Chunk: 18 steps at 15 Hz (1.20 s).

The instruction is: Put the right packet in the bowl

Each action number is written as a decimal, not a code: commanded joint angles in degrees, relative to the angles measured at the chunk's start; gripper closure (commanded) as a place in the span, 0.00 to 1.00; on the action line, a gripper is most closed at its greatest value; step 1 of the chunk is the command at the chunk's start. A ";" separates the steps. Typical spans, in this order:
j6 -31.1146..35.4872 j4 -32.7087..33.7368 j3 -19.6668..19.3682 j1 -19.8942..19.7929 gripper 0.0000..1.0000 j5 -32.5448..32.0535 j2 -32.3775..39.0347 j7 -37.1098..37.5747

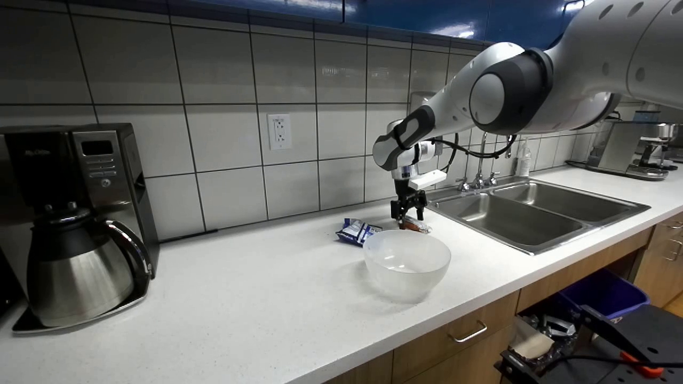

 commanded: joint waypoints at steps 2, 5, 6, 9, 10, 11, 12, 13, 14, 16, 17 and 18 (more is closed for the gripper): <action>-4.12 6.23 0.81 -1.19 0.26 1.49 2.44 -2.39; -4.87 7.83 0.88 -1.58 0.51 1.97 2.98 -2.78; -5.14 8.38 0.95 -1.79 0.58 2.23 3.21 -2.94; -4.76 8.13 1.17 -2.43 0.81 2.62 2.98 -3.26; -4.88 8.18 1.21 -2.67 0.84 2.91 3.00 -3.40; -4.86 8.20 1.12 -2.81 0.84 3.03 3.06 -3.37; -4.93 8.24 0.93 -3.08 0.84 3.13 3.16 -3.10; -5.32 8.31 0.80 -3.29 0.84 3.31 2.94 -2.35; -5.76 8.06 0.66 -3.52 0.84 3.40 2.38 -1.73; -6.21 7.00 0.74 -4.04 0.84 3.83 0.45 -1.07; -6.24 6.59 0.83 -4.27 0.84 4.17 -0.41 -0.89; -6.03 5.64 0.95 -4.35 0.84 4.62 -1.75 -0.85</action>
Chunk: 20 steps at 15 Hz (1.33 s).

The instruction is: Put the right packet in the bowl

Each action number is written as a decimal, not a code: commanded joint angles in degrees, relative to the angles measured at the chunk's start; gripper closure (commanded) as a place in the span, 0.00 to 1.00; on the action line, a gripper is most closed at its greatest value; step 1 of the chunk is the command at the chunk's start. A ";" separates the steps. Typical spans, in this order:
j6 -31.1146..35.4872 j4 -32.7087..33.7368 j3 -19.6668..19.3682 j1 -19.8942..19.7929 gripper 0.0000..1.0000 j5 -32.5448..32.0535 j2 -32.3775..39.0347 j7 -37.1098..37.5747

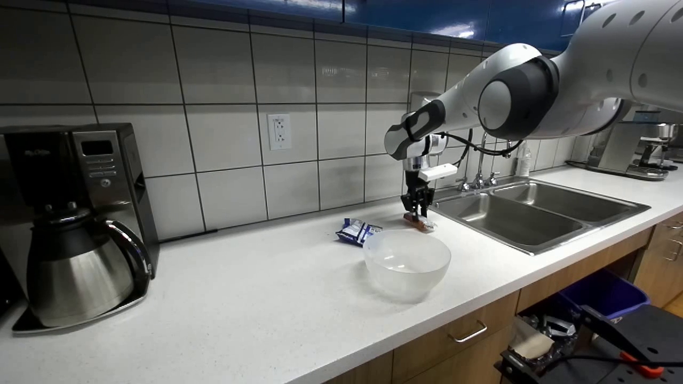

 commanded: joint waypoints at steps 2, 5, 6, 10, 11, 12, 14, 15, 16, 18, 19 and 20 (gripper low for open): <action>-2.32 -1.83 0.98 -0.73 0.84 2.22 -5.46 0.50; -2.18 -4.09 0.80 0.15 0.84 3.06 -8.74 1.27; -2.26 -5.00 0.70 0.56 0.84 3.18 -9.83 1.51; -0.98 -11.10 0.48 2.86 0.84 3.11 -14.96 3.50; -0.34 -13.64 0.48 3.61 0.84 3.06 -16.64 4.06; 0.52 -16.33 0.42 4.33 0.84 3.02 -18.36 4.69; 1.83 -21.07 0.39 5.69 0.84 2.99 -21.35 5.92; 2.40 -23.27 0.27 6.39 0.84 2.94 -22.69 6.75; 3.03 -25.56 0.22 7.00 0.84 2.92 -24.05 7.38; 4.52 -30.22 0.10 8.07 0.84 2.82 -26.59 8.62; 4.96 -32.25 0.49 8.24 0.84 2.44 -27.60 9.30; 5.66 -34.70 0.39 8.70 0.84 2.35 -28.87 10.01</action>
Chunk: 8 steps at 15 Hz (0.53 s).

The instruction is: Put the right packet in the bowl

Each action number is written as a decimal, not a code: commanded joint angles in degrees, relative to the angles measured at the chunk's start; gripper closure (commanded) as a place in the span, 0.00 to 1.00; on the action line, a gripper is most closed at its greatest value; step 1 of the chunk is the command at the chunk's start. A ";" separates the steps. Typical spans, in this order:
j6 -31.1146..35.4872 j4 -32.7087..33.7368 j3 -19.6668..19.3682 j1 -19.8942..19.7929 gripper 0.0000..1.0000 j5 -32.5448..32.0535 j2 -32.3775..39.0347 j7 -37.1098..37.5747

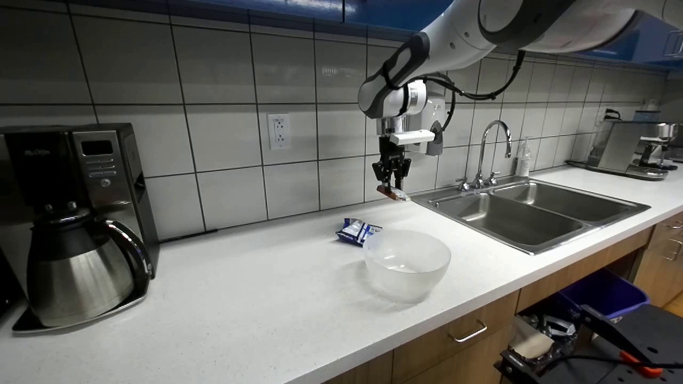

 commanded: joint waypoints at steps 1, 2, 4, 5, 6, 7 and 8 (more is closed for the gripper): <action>3.93 -13.55 0.11 1.12 0.84 -0.48 -8.15 3.31; 4.77 -15.99 0.07 1.42 0.84 -0.52 -9.39 3.88; 6.71 -21.00 -0.07 2.04 0.84 -0.76 -11.80 4.93; 7.59 -23.57 -0.11 2.39 0.84 -0.99 -13.01 5.31; 8.59 -26.08 -0.10 2.70 0.84 -1.13 -14.18 5.65; 9.68 -28.74 -0.07 3.02 0.84 -1.25 -15.42 5.89; 10.83 -31.39 -0.12 3.41 0.84 -1.41 -16.71 6.27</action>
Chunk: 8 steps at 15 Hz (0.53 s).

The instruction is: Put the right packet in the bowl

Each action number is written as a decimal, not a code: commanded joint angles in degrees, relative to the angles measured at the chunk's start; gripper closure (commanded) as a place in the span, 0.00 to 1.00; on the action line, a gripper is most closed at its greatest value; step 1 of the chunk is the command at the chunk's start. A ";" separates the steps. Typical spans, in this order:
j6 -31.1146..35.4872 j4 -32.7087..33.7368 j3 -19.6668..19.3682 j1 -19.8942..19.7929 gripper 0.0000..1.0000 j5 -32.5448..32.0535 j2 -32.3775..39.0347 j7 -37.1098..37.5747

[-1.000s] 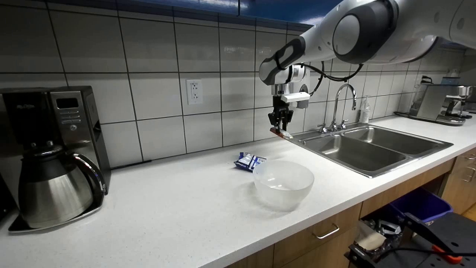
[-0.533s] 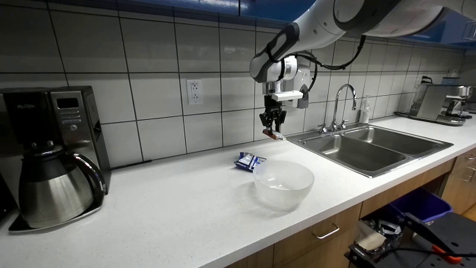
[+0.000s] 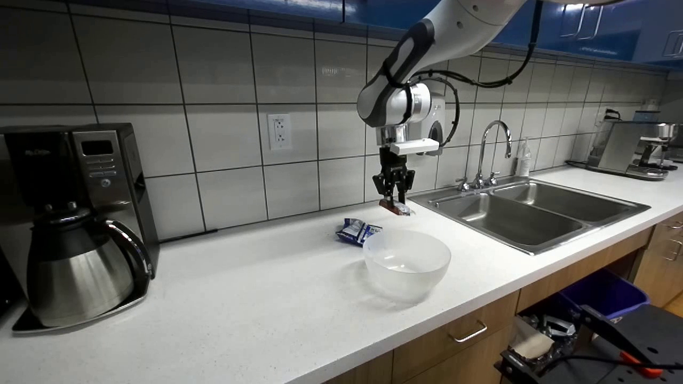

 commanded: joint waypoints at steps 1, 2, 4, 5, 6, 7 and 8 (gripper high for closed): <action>5.12 -13.85 -0.01 1.45 0.84 -1.35 -8.32 2.56; 6.15 -16.51 0.00 1.90 0.84 -1.52 -9.67 2.91; 8.28 -22.08 -0.02 3.06 0.84 -2.21 -12.72 3.87; 9.61 -24.96 -0.01 3.63 0.84 -2.53 -14.35 4.35; 10.66 -27.79 0.05 4.16 0.84 -2.84 -16.19 4.79; 11.90 -30.70 0.07 4.67 0.84 -3.15 -18.11 5.22; 12.95 -33.62 0.11 5.18 0.84 -3.46 -20.14 5.72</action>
